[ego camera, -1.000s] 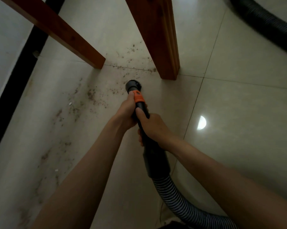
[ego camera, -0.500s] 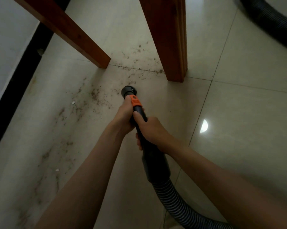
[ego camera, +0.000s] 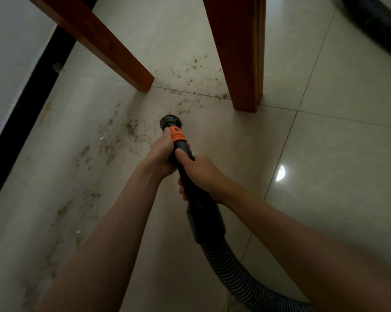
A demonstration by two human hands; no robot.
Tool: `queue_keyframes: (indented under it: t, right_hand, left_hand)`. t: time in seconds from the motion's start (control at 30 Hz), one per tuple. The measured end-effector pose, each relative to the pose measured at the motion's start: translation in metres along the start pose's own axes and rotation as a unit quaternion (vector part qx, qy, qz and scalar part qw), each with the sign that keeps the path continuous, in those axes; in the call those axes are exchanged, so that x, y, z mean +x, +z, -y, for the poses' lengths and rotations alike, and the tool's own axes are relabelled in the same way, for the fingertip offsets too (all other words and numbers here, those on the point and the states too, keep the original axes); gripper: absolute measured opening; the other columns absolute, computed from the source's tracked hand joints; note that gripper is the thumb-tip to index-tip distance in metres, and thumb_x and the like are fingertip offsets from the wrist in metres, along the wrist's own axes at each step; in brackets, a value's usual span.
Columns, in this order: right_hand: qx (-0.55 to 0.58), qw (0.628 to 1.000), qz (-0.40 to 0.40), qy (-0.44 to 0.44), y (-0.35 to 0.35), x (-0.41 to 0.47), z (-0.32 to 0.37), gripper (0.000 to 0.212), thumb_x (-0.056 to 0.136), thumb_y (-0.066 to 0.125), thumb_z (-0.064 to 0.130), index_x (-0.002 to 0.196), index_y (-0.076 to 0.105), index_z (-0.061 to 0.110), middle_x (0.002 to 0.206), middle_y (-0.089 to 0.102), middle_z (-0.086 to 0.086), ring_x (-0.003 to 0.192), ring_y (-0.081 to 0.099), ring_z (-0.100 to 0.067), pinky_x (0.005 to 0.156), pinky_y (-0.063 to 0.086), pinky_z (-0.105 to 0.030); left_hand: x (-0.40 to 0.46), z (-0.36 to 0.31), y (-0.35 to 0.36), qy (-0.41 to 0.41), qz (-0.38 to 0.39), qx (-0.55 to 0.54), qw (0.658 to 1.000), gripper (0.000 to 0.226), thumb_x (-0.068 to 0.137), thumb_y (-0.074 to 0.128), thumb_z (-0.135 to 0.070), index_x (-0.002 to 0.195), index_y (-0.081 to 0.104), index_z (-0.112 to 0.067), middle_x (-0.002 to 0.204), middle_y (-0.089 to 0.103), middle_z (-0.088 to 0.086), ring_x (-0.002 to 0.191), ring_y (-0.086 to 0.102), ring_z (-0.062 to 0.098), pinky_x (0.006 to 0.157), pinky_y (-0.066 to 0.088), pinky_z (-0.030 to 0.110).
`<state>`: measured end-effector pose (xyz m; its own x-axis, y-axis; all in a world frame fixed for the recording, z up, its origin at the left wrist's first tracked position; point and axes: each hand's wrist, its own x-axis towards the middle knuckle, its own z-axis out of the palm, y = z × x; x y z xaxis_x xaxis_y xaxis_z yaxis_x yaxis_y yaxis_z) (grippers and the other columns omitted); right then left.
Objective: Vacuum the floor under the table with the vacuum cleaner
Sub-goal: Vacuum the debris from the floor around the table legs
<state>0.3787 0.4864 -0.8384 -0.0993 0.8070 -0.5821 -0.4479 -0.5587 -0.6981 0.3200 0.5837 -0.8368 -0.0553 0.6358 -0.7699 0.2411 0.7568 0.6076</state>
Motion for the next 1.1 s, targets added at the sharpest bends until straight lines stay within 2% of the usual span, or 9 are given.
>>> queue_keyframes:
  t: [0.1, 0.2, 0.53, 0.7, 0.77, 0.87, 0.9, 1.0, 1.1]
  right_hand:
    - [0.038, 0.997, 0.057, 0.028, -0.001, -0.003, -0.006, 0.045, 0.099, 0.045, 0.041, 0.103, 0.051, -0.004, 0.065, 0.059, -0.013, 0.045, 0.059, -0.020, 0.045, 0.052, -0.025]
    - [0.001, 0.996, 0.087, 0.036, 0.002, -0.005, -0.015, 0.047, 0.099, 0.042, 0.044, 0.109, 0.050, -0.001, 0.069, 0.062, -0.011, 0.051, 0.062, -0.020, 0.051, 0.054, -0.025]
    - [-0.019, 1.000, -0.011, -0.014, 0.011, 0.002, -0.004, 0.050, 0.099, 0.037, 0.047, 0.098, 0.054, 0.000, 0.067, 0.061, -0.009, 0.054, 0.062, -0.022, 0.052, 0.052, -0.025]
    - [-0.011, 1.000, -0.007, -0.012, 0.005, 0.006, 0.010, 0.049, 0.100, 0.037, 0.045, 0.101, 0.053, -0.001, 0.066, 0.060, -0.009, 0.050, 0.060, -0.019, 0.045, 0.050, -0.020]
    - [-0.013, 1.000, 0.005, -0.004, 0.005, 0.006, 0.014, 0.048, 0.100, 0.038, 0.045, 0.100, 0.051, -0.001, 0.066, 0.060, -0.009, 0.049, 0.060, -0.019, 0.044, 0.050, -0.020]
    - [-0.014, 1.000, 0.006, 0.001, 0.006, 0.005, 0.015, 0.047, 0.100, 0.037, 0.045, 0.100, 0.051, 0.000, 0.066, 0.060, -0.009, 0.050, 0.060, -0.020, 0.048, 0.051, -0.022]
    - [-0.012, 1.000, -0.001, 0.000, 0.007, 0.005, 0.015, 0.047, 0.100, 0.037, 0.045, 0.100, 0.052, 0.000, 0.067, 0.060, -0.008, 0.051, 0.060, -0.019, 0.048, 0.051, -0.022]
    - [-0.031, 0.999, -0.030, -0.012, 0.009, 0.002, 0.012, 0.052, 0.100, 0.035, 0.046, 0.105, 0.055, -0.002, 0.067, 0.060, -0.006, 0.052, 0.060, -0.017, 0.048, 0.049, -0.021]
    - [-0.045, 0.997, -0.053, -0.023, 0.009, -0.002, 0.009, 0.053, 0.100, 0.034, 0.047, 0.110, 0.055, -0.002, 0.069, 0.060, -0.006, 0.052, 0.059, -0.015, 0.049, 0.048, -0.021]
  left_hand:
    - [0.005, 0.000, -0.011, -0.010, -0.016, 0.008, 1.000, 0.054, 0.101, 0.028, -0.047, 0.109, 0.048, 0.002, 0.071, 0.054, 0.012, 0.059, 0.053, 0.020, 0.046, 0.047, 0.025]
    - [0.007, -0.001, -0.019, -0.011, -0.038, 0.009, 0.999, 0.050, 0.101, 0.028, -0.044, 0.109, 0.047, 0.001, 0.071, 0.054, 0.012, 0.060, 0.053, 0.020, 0.048, 0.047, 0.027]
    - [0.000, -0.022, -0.001, 0.001, -0.016, 0.058, 0.998, 0.060, 0.100, 0.026, -0.050, 0.123, 0.045, 0.002, 0.079, 0.056, 0.013, 0.069, 0.055, 0.020, 0.058, 0.046, 0.031]
    - [0.001, -0.029, 0.006, 0.008, -0.016, 0.061, 0.998, 0.065, 0.099, 0.026, -0.052, 0.125, 0.047, 0.003, 0.082, 0.058, 0.011, 0.072, 0.057, 0.020, 0.059, 0.047, 0.030]
    - [0.002, -0.030, 0.006, 0.007, -0.033, 0.066, 0.997, 0.066, 0.100, 0.023, -0.051, 0.128, 0.047, 0.004, 0.099, 0.062, 0.015, 0.089, 0.061, 0.024, 0.069, 0.049, 0.031]
    - [0.005, -0.031, 0.008, 0.003, -0.057, 0.086, 0.995, 0.066, 0.101, 0.021, -0.049, 0.132, 0.043, 0.006, 0.132, 0.053, 0.019, 0.120, 0.053, 0.028, 0.086, 0.045, 0.036]
    - [0.004, -0.032, 0.009, 0.002, -0.058, 0.089, 0.994, 0.065, 0.101, 0.022, -0.048, 0.130, 0.044, 0.005, 0.127, 0.056, 0.018, 0.116, 0.056, 0.028, 0.083, 0.046, 0.035]
    - [-0.001, -0.032, 0.012, 0.003, -0.041, 0.090, 0.995, 0.060, 0.100, 0.025, -0.050, 0.117, 0.049, 0.003, 0.086, 0.061, 0.013, 0.074, 0.060, 0.021, 0.059, 0.048, 0.030]
    - [-0.006, -0.029, 0.015, 0.006, -0.017, 0.091, 0.996, 0.055, 0.100, 0.026, -0.049, 0.107, 0.047, 0.002, 0.079, 0.057, 0.012, 0.066, 0.056, 0.019, 0.054, 0.047, 0.029]
